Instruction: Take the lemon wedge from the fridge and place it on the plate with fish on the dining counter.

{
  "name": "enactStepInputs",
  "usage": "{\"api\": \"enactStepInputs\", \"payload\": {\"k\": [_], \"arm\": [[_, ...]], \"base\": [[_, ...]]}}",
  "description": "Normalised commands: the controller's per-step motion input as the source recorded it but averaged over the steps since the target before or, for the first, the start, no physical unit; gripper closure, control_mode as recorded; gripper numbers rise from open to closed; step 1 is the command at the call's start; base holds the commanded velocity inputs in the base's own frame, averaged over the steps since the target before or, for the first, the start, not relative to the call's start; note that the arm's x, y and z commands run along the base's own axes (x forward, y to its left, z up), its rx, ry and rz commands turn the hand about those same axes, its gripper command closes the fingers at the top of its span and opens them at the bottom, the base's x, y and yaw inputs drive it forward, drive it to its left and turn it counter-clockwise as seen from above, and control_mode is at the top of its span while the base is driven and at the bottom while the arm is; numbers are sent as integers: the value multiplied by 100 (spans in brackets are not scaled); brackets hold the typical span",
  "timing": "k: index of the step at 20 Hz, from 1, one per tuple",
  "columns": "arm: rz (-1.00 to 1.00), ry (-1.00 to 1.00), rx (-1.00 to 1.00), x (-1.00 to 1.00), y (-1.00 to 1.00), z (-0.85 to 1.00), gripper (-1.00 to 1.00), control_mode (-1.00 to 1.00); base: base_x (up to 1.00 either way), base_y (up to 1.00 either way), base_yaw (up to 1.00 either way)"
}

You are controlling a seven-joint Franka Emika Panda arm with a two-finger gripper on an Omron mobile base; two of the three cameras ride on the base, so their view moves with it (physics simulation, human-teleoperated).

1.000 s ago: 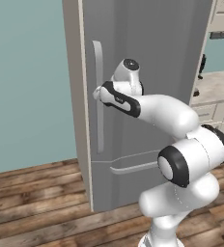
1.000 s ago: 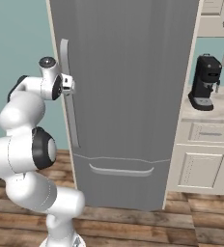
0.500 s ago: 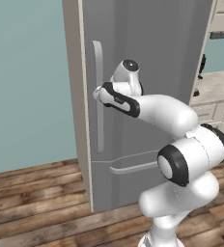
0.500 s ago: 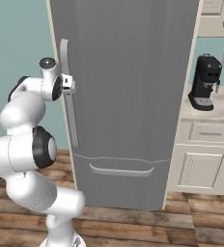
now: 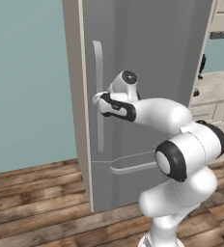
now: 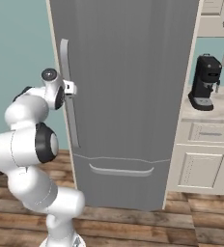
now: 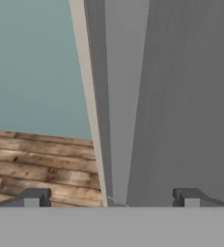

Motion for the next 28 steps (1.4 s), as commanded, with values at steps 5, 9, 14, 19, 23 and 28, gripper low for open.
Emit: {"api": "enactStepInputs", "payload": {"k": [5, 9, 14, 19, 23, 28], "arm": [[0, 0, 0, 60, 0, -6, -100, -100], [0, 0, 0, 43, 2, -4, -100, -100], [0, 0, 0, 35, 23, -16, -100, -100], [0, 0, 0, 40, 31, -27, -100, -100], [0, 0, 0, 41, 5, -19, -100, -100], [0, 0, 0, 41, 0, -16, -100, -100]], "base": [[0, 0, 0], [0, 0, 0], [0, 0, 0], [0, 0, 0], [0, 0, 0], [0, 0, 0]]}}
